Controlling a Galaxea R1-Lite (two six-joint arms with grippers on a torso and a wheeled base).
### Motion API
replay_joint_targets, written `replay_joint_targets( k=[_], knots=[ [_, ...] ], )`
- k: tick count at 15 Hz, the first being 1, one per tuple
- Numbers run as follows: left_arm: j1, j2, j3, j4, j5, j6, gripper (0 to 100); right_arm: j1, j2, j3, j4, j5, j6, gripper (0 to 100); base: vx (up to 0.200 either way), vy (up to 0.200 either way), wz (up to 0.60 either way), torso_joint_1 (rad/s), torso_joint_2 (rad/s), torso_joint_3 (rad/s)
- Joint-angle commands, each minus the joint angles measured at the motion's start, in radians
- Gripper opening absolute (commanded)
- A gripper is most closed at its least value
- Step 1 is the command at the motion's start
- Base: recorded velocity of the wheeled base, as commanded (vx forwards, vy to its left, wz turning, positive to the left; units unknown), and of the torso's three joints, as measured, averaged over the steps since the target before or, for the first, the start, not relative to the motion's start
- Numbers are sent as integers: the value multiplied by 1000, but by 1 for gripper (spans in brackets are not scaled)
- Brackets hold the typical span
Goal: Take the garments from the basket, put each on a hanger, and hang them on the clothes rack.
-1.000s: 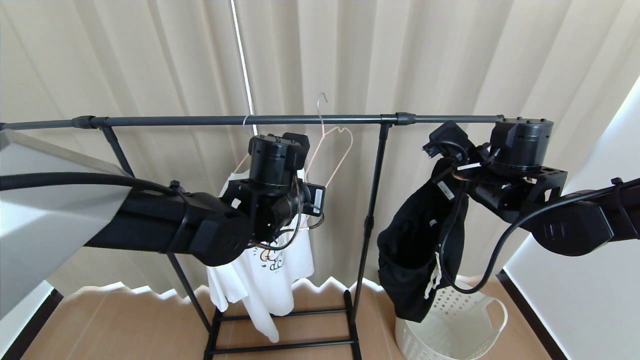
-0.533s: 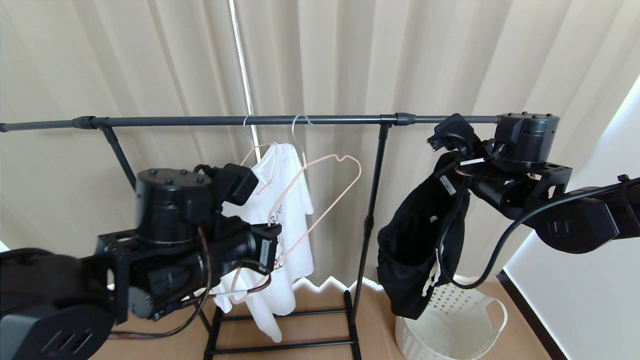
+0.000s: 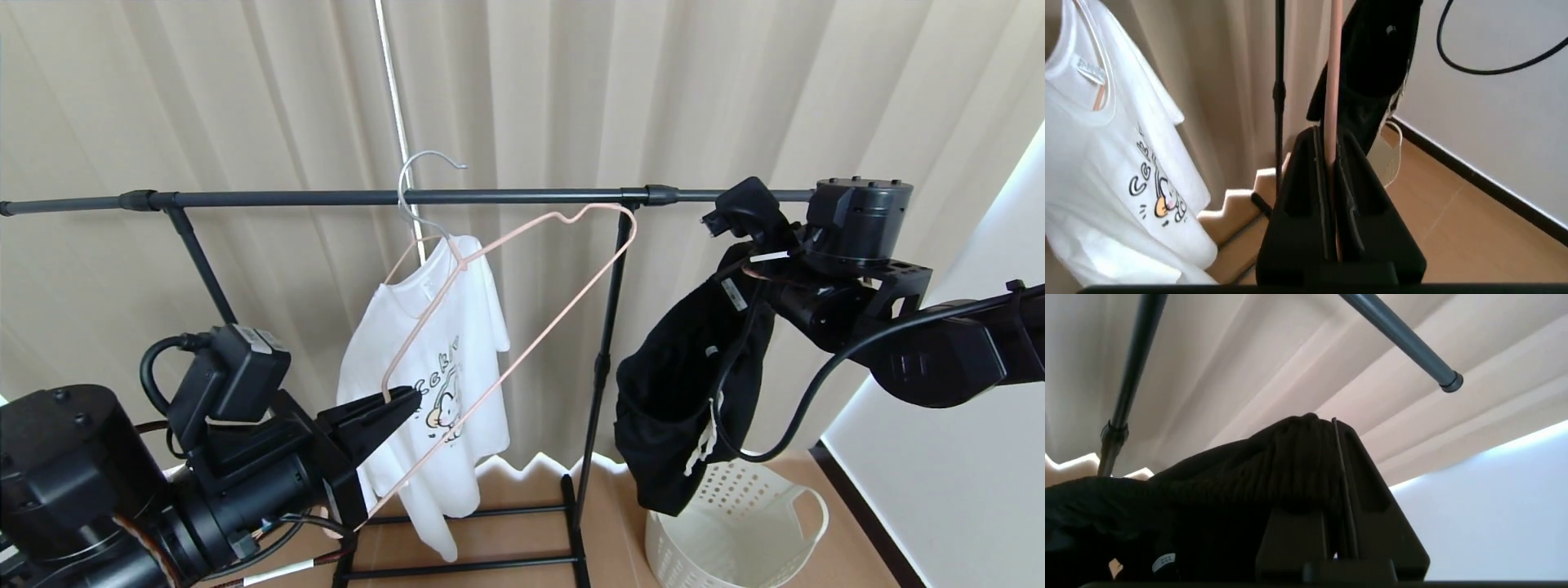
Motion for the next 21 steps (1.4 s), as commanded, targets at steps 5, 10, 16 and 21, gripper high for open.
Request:
replay_joint_targets(
  k=[5,10,16,21],
  knots=[
    [3,290,162,-277,-51,148,0,3,2,-14,0,-28,11,0,0,0,0,0,0,0],
    [-17,311,144,-277,-69,166,0,6,8,-12,0,-28,11,0,0,0,0,0,0,0],
    [-57,356,56,-277,-69,162,0,63,20,-9,0,-37,25,0,0,0,0,0,0,0],
    [-72,399,-10,-277,-69,154,0,88,31,-1,0,-42,28,0,0,0,0,0,0,0]
  ],
)
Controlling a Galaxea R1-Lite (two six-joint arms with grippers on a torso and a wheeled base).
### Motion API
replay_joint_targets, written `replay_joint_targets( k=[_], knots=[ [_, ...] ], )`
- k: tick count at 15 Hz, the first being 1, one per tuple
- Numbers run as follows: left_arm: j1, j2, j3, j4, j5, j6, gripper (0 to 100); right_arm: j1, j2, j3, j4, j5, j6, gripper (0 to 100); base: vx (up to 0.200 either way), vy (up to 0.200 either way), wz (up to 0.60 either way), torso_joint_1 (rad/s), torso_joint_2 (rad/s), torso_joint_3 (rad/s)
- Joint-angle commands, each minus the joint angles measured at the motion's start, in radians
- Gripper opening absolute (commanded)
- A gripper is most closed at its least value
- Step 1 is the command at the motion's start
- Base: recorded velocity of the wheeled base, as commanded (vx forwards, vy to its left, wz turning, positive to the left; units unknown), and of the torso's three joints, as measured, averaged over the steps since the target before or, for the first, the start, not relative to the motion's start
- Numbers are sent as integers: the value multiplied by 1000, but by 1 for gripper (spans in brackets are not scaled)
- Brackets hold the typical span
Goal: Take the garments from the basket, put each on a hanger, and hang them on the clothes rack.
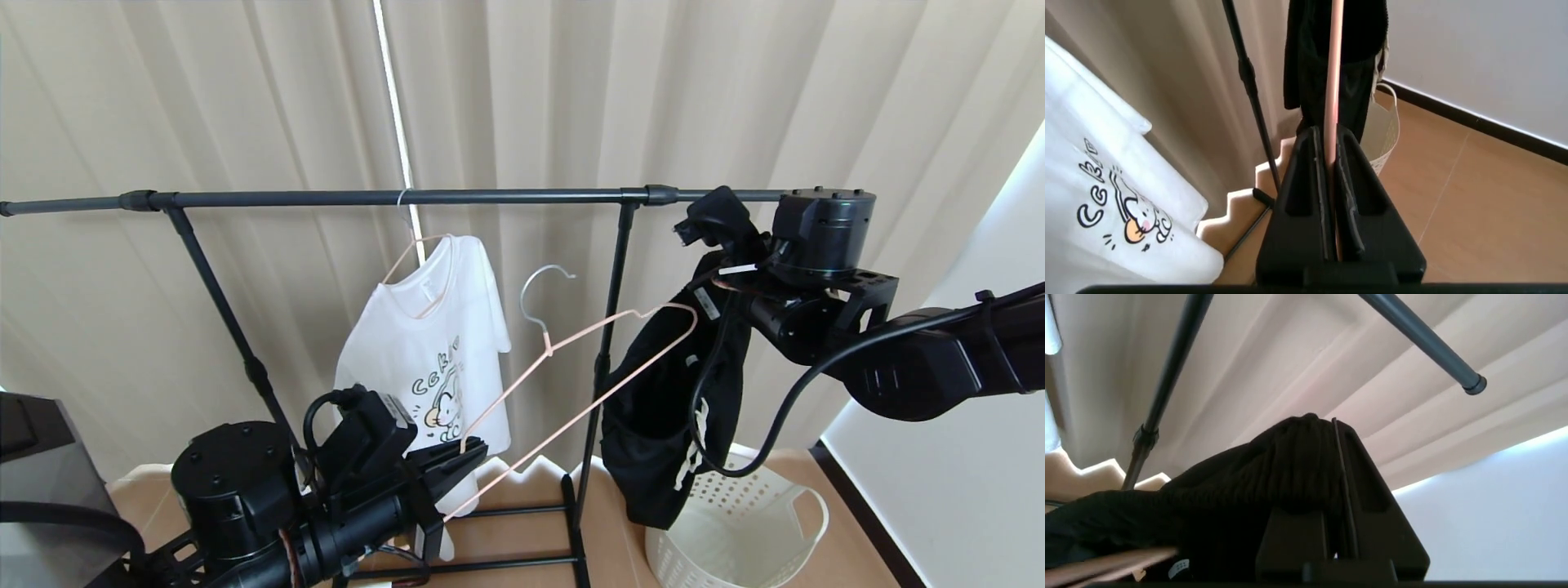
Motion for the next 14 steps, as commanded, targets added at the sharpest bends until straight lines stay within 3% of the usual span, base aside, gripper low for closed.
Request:
replay_joint_targets(
  k=[1,14],
  knots=[
    [-7,24,-18,-1,1,0,0,8,10,2,0,-1,0,0,0,0,0,0,0,0],
    [-13,61,-94,-1,7,-49,0,120,-7,45,-3,-40,26,0,0,0,0,0,0,0]
  ],
)
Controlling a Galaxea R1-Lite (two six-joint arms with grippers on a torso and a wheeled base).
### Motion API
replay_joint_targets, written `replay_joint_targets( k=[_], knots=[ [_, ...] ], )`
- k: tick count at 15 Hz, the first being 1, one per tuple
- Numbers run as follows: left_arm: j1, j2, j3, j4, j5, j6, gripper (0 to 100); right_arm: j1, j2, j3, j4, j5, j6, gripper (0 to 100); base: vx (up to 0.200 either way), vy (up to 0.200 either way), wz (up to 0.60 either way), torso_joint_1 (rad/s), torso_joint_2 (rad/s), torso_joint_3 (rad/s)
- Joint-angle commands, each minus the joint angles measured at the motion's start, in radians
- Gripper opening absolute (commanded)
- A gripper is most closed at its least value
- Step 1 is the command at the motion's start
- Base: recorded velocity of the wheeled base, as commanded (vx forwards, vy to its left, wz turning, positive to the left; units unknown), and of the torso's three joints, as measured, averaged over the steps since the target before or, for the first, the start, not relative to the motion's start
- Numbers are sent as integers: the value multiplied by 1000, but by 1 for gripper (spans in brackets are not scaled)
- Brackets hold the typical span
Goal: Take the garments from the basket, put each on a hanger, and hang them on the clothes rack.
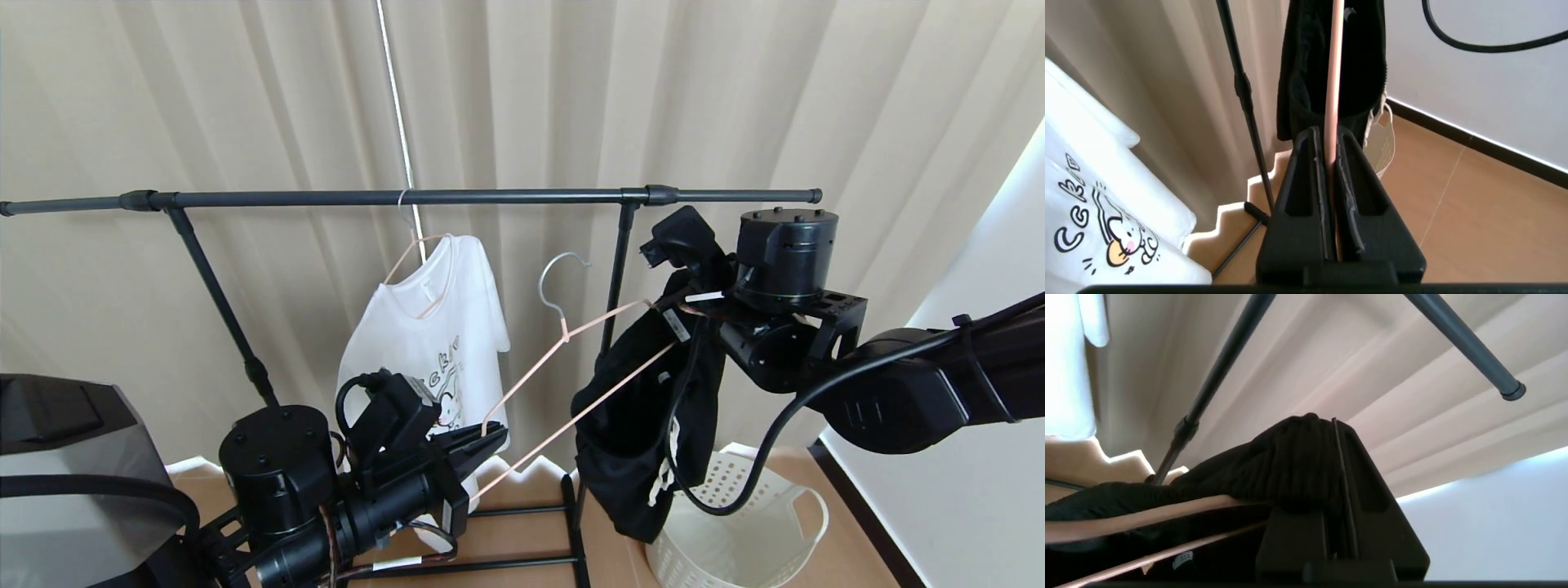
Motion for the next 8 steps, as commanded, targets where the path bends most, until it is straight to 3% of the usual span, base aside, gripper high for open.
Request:
replay_joint_targets(
  k=[1,8],
  knots=[
    [0,2,-2,-2,0,-2,0,22,-17,14,0,0,0,0,0,0,0,0,0,0],
    [0,0,-11,-2,0,-2,0,108,-74,64,-49,-2,1,0,0,0,0,0,0,0]
  ],
)
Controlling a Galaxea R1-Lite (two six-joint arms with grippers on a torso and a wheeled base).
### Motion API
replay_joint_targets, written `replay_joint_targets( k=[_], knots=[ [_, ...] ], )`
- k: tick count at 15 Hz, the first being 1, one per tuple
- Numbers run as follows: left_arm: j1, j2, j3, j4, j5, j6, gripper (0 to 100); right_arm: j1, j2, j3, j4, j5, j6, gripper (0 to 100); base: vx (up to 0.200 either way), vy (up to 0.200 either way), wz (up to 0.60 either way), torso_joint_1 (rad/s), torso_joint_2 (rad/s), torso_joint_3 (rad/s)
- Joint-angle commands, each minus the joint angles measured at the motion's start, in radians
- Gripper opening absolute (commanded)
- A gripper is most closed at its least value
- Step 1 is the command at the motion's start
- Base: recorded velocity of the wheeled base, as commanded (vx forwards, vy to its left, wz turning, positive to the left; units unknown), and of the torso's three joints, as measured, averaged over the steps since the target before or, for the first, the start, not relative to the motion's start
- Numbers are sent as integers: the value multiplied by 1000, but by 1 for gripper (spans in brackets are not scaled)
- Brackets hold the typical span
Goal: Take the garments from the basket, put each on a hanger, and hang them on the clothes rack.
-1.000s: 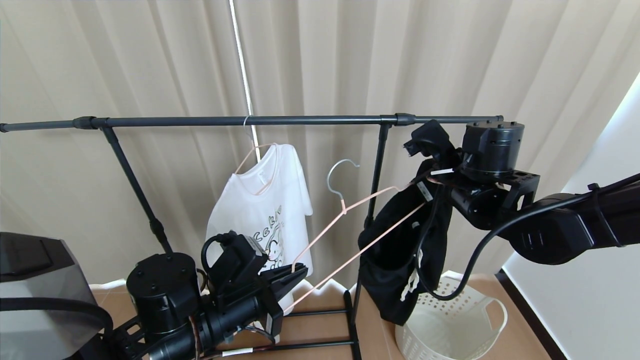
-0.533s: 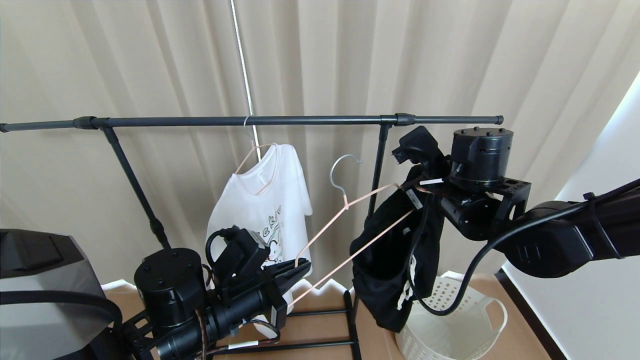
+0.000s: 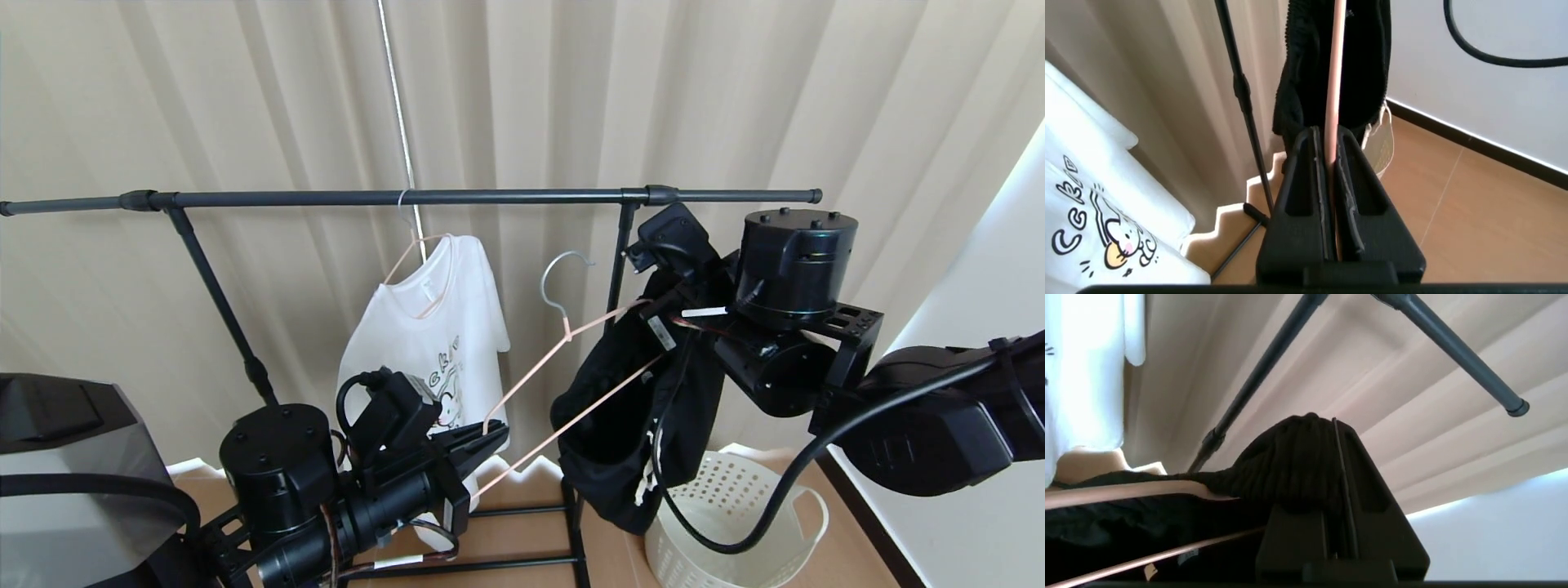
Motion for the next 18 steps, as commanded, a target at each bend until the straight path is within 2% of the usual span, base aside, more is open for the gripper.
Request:
replay_joint_targets(
  k=[1,10,16,18],
  knots=[
    [-1,2,-9,-1,1,0,0,30,-38,16,0,0,3,0,0,0,0,0,0,0],
    [-1,12,-21,-1,1,0,0,158,-64,41,-1,0,39,0,0,0,0,0,0,0],
    [0,14,-9,-1,2,0,0,196,-94,42,0,-2,62,0,0,0,0,0,0,0],
    [-1,14,-9,-1,2,0,0,227,-103,42,0,-40,69,0,0,0,0,0,0,0]
  ],
)
